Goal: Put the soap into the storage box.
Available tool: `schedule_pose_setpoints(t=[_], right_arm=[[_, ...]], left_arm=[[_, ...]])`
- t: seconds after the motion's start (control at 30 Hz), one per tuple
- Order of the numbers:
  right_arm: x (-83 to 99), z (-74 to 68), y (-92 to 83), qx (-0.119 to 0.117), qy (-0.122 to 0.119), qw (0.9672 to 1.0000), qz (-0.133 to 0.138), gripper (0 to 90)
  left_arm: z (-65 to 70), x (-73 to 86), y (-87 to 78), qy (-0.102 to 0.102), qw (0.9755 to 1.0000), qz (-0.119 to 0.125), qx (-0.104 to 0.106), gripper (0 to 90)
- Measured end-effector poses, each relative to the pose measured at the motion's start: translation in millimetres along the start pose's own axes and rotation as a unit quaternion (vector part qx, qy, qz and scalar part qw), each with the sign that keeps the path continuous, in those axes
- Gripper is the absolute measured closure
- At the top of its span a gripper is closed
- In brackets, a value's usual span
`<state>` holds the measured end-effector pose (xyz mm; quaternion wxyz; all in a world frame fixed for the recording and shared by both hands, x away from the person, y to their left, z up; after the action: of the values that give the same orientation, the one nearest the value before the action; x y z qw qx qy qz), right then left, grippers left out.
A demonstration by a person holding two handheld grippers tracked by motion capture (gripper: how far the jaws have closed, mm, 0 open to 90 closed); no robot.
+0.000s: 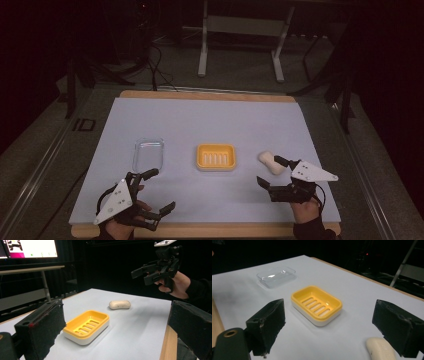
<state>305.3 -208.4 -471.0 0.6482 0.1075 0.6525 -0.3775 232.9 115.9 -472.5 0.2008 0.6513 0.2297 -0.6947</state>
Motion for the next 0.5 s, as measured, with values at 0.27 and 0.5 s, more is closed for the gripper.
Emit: schedule_pose_setpoints(t=[0.27, 0.5], right_arm=[[2.0, 1.3, 1.5, -0.057, -0.009, 0.9981, -0.023, 11.0], [16.5, -4.7, 12.3, -0.096, -0.021, 0.9908, -0.094, 12.5]], left_arm=[[-3.6, 1.3, -7.4, -0.002, 1.0, -0.003, -0.007, 1.2], [-9.1, 3.2, -15.3, -0.007, 0.9998, -0.005, -0.018, 1.1]])
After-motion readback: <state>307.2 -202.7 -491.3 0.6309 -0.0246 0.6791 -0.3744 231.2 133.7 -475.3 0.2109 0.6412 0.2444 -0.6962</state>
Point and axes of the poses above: each handheld gripper's, and its own axes: y roughly forward along the jaws, x roughly out of its underside, z roughly to its right, the point moved 8 cm from there along y, roughly forward along the jaws, and after that the axes turned 5 degrees about -y, right-handed, at the moved point
